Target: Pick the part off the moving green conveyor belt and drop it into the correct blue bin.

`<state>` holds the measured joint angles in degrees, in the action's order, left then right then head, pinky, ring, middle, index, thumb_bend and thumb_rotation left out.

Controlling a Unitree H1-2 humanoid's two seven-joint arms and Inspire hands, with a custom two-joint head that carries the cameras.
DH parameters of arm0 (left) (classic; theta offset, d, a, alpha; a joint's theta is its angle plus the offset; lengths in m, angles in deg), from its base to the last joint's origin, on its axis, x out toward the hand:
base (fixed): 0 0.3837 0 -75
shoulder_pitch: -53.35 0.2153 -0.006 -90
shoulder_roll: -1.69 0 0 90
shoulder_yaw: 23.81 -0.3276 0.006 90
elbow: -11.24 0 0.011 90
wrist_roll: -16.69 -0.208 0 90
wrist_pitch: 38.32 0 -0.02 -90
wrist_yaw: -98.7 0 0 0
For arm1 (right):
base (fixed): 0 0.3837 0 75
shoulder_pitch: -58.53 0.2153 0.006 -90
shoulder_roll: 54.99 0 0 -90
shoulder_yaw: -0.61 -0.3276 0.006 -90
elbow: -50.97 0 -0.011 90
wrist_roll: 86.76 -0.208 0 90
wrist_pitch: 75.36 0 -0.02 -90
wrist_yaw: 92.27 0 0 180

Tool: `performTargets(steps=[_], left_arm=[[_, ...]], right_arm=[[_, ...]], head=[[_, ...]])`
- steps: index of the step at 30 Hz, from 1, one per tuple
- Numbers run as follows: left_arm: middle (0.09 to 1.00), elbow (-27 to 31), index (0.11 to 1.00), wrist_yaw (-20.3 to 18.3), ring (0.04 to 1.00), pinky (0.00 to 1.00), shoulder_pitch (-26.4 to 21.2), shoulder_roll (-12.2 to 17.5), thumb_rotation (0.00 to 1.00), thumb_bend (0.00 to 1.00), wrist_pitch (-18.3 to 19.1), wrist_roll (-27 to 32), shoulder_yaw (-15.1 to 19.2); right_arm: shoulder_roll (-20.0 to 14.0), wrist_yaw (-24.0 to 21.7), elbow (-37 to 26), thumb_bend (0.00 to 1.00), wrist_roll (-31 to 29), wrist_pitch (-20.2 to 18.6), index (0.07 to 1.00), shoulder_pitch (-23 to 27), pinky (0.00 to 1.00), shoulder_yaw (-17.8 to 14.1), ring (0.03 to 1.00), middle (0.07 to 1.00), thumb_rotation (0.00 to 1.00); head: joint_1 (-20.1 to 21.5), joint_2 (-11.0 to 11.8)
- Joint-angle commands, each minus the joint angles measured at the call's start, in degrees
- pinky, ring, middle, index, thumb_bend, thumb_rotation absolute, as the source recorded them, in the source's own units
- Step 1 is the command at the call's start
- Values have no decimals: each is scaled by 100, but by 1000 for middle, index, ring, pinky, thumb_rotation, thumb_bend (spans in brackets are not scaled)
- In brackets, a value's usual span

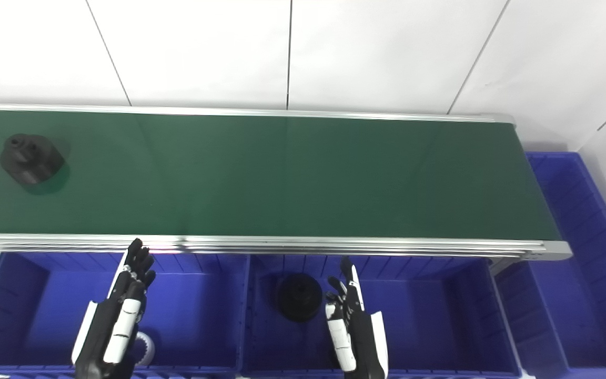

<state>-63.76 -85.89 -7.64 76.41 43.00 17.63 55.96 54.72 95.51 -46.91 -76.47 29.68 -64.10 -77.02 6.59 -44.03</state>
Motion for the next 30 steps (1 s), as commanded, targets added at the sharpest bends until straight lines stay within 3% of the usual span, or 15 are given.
performTargets(steps=[1, 15, 22, 23, 25, 30], left_arm=[[1000, 109, 1000, -6, 1000, 1000, -2, -6, 823, 620, -141, -16, -13], [1000, 56, 1000, -15, 1000, 1000, -39, -23, 811, 595, -135, 4, -37], [1000, -295, 1000, -1, 1000, 1000, -26, -69, 782, 602, -487, -46, -104], [1000, -335, 1000, 5, 1000, 1000, -35, -88, 770, 602, -508, -37, -110], [1000, -467, 1000, 58, 1000, 1000, -59, -162, 737, 598, -626, -109, -126], [1000, -696, 1000, 100, 1000, 1000, -112, -277, 693, 637, -778, -212, -175]], right_arm=[[31, -26, -131, 692, 16, 147, 1000, -17, 839, -2, 914, 991, 1000], [7, -36, -139, 689, 25, 107, 1000, -23, 839, -8, 915, 991, 1000], [-129, -68, 131, 732, -141, 366, 1000, -19, 863, -68, 920, 995, 1000], [-154, -65, 185, 727, -152, 418, 1000, -7, 863, -83, 919, 997, 1000], [-216, -63, 335, 708, -179, 570, 1000, 32, 865, -127, 917, 1000, 1000], [-341, -84, 636, 664, -268, 849, 1000, 125, 880, -215, 919, 1000, 1000]], head=[[-1, -2], [-49, 100], [-626, 698], [-626, 698], [-868, 960], [-1091, 1206]])
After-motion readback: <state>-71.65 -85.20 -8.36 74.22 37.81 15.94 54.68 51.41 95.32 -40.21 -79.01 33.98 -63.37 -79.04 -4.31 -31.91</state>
